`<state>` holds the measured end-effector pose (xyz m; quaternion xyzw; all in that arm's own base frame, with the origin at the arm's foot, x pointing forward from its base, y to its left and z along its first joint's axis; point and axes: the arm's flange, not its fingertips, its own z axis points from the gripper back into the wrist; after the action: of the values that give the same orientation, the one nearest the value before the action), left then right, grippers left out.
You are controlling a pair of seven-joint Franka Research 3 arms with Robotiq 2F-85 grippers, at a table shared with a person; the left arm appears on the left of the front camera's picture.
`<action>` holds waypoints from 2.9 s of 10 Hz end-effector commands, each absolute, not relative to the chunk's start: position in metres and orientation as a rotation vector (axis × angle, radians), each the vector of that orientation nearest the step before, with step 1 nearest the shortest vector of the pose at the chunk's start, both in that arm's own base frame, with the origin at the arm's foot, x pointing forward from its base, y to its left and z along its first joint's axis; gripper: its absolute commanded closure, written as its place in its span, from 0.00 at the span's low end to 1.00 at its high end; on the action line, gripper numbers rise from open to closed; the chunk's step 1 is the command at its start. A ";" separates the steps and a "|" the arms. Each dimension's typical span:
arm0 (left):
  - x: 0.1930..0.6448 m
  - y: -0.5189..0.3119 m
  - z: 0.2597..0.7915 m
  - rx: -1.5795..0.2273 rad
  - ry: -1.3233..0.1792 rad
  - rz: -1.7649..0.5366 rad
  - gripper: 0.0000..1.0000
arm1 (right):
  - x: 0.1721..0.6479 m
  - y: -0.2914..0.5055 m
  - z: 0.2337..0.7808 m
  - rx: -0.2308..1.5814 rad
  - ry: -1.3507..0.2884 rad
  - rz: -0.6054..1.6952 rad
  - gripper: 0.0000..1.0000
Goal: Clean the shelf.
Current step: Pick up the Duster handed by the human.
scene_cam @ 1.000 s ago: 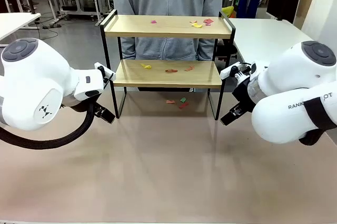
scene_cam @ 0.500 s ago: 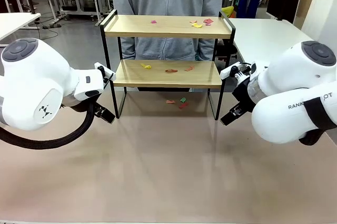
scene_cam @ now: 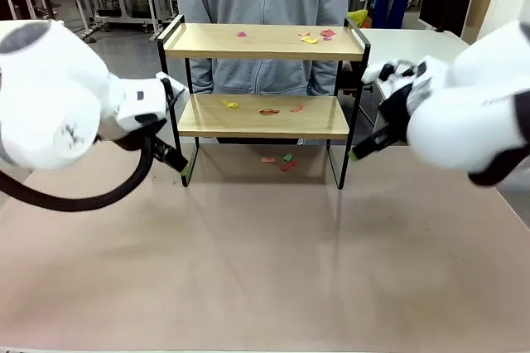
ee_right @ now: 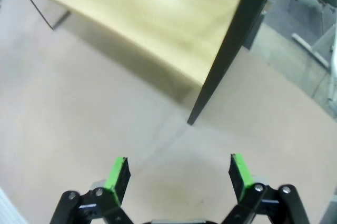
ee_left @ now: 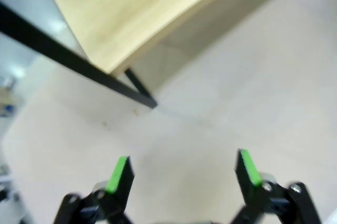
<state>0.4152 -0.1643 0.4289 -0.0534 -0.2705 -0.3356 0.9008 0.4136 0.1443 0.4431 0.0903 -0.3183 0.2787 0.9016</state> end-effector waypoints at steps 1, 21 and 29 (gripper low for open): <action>0.435 -0.123 0.460 -0.240 -0.497 -0.776 0.00 | 0.425 0.096 0.468 0.281 -0.649 0.659 0.00; 0.536 0.098 0.442 -1.055 -0.741 -1.302 0.00 | 0.521 -0.110 0.442 0.762 -0.850 1.139 0.00; 0.616 0.149 0.338 -1.118 -1.232 -1.330 0.00 | 0.600 -0.198 0.371 1.071 -1.179 1.066 0.00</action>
<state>0.6130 0.1519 0.3343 -0.4755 -0.4887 -0.5388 0.4948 0.5933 -0.1956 0.3678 0.4569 -0.4892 0.4512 0.5902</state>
